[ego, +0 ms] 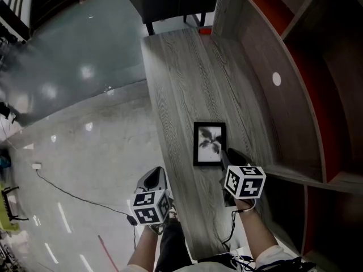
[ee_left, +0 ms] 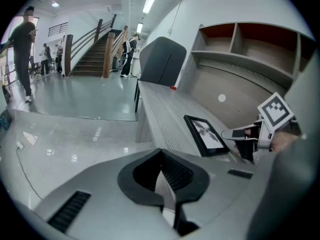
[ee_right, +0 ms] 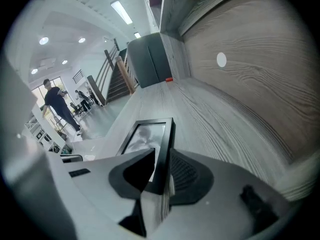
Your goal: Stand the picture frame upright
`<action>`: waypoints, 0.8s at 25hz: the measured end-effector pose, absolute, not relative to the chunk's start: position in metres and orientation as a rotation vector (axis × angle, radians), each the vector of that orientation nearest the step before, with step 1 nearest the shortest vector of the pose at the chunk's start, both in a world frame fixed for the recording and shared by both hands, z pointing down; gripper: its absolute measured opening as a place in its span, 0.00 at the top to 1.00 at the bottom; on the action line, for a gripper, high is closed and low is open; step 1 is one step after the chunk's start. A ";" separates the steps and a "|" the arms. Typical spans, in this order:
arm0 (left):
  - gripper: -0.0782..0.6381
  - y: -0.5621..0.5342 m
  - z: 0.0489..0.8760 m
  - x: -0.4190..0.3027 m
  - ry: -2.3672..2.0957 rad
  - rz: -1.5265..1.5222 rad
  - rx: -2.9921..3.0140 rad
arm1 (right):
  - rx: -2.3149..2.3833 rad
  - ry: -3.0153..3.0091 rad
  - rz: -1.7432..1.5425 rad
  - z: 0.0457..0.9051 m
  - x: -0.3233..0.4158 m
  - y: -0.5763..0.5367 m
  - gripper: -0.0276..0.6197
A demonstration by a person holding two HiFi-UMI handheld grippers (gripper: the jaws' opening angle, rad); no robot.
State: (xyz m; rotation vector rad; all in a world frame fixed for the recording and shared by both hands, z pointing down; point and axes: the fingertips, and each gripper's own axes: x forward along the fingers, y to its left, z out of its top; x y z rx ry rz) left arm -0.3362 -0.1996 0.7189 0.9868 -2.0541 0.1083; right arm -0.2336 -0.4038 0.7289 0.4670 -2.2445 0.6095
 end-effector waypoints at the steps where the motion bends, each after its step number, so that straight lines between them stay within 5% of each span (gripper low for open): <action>1: 0.87 -0.200 0.719 -0.337 -2.055 0.106 0.986 | 0.464 -2.240 0.612 0.730 -0.234 -0.403 0.84; 7: 0.87 -0.202 0.722 -0.346 -2.058 0.100 0.979 | 0.441 -2.221 0.630 0.736 -0.243 -0.401 0.76; 20: 0.87 -0.198 0.731 -0.360 -2.055 0.090 0.940 | 0.416 -2.159 0.698 0.751 -0.248 -0.405 0.76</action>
